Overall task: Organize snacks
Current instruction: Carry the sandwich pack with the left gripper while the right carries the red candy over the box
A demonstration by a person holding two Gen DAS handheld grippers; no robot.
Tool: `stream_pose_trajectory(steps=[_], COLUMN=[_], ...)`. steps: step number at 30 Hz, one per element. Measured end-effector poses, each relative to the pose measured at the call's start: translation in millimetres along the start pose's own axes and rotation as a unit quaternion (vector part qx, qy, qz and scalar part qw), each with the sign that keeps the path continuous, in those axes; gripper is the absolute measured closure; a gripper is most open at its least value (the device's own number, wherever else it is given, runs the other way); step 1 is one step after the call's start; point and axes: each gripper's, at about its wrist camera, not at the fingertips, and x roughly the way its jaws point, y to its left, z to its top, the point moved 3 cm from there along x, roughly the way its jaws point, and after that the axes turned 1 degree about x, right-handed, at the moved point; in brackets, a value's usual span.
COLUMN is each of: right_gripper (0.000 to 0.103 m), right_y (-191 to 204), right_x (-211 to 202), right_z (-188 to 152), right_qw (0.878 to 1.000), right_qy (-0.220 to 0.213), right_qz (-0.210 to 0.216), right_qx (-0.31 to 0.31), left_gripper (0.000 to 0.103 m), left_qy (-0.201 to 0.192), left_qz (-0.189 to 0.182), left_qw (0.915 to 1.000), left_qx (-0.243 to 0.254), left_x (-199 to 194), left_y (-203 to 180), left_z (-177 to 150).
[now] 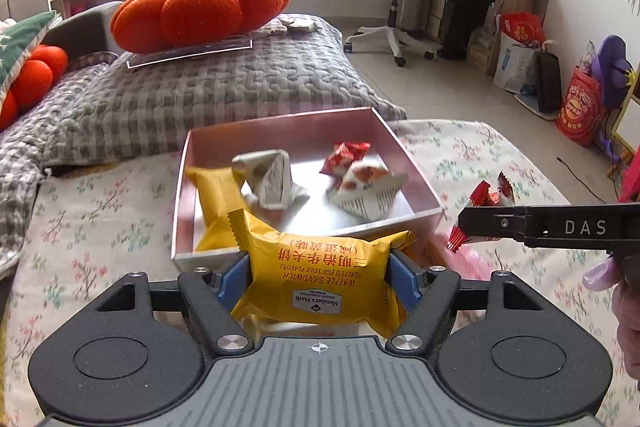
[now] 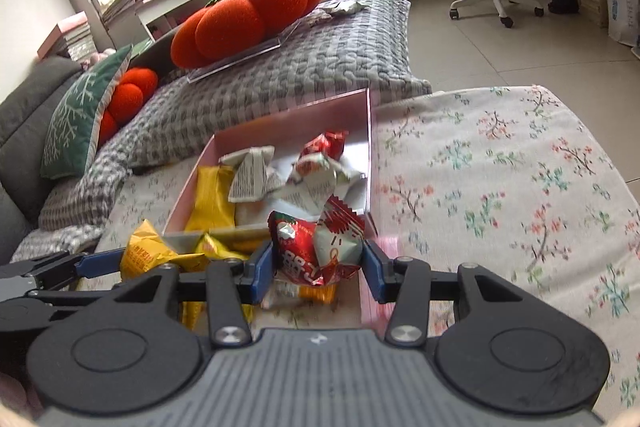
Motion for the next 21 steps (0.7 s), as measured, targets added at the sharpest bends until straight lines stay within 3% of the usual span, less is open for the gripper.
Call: stream_pose_trajectory(steps=[11,21], right_gripper=[0.059,0.058], right_y=[-21,-22], right_x=[55,97], right_z=[44,74], right_qw=[0.998,0.996], right_qy=[0.013,0.022], right_qz=[0.008,0.017], right_qx=[0.054,0.088], left_gripper=[0.031,0.032], left_qy=[0.029,0.042], left_qz=[0.002,-0.001], left_qw=[0.9987,0.9954], left_qx=[-0.041,-0.086], left_x=[85,120], left_y=[19,42], left_z=[40,49])
